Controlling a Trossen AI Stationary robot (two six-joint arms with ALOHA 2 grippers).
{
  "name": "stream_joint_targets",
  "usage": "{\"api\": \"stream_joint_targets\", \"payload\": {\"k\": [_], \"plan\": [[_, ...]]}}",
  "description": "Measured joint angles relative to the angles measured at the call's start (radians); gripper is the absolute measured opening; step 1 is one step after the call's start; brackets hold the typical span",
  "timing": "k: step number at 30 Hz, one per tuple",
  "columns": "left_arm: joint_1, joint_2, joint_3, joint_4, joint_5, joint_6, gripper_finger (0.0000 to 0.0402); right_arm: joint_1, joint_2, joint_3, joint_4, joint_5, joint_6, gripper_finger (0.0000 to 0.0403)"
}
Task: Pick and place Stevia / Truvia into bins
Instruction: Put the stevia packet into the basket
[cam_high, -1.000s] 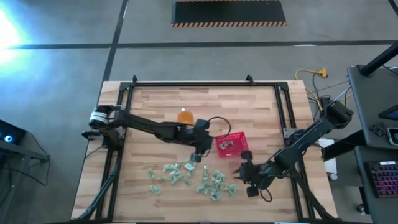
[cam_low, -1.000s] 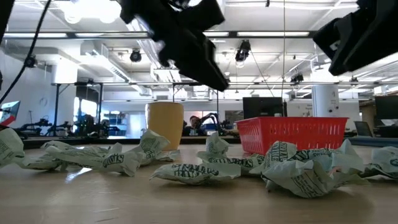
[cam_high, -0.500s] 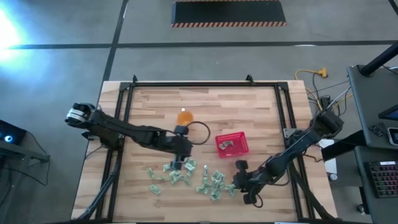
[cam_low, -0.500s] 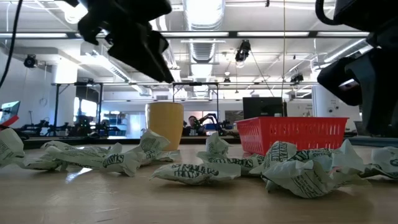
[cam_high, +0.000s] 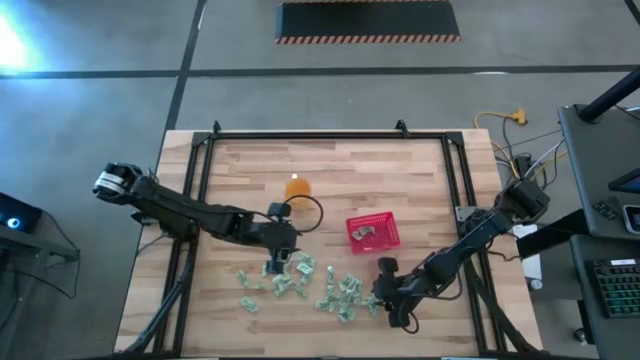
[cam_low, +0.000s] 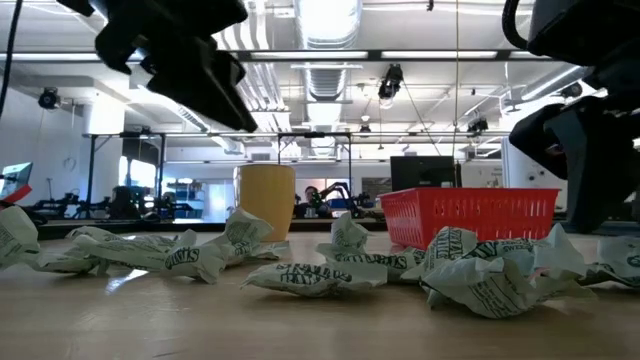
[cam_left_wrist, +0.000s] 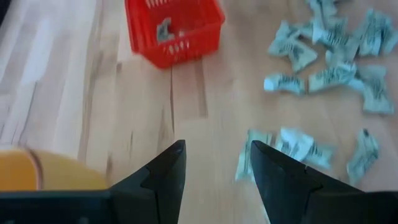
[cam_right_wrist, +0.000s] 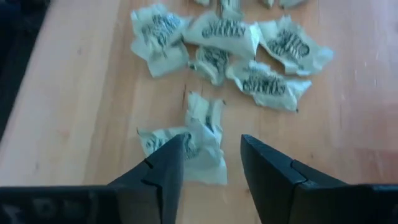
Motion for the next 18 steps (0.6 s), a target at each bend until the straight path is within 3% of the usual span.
{"api": "stream_joint_targets", "payload": {"k": [8,18], "plan": [[0.0,0.005,-0.011,0.009,-0.004,0.0,0.0164,0.0,0.05,0.001,0.009,-0.005,0.013,0.0161],[0.0,0.005,-0.011,0.011,-0.004,0.0,0.0164,0.0,0.056,0.001,0.014,-0.003,0.013,0.0135]]}}
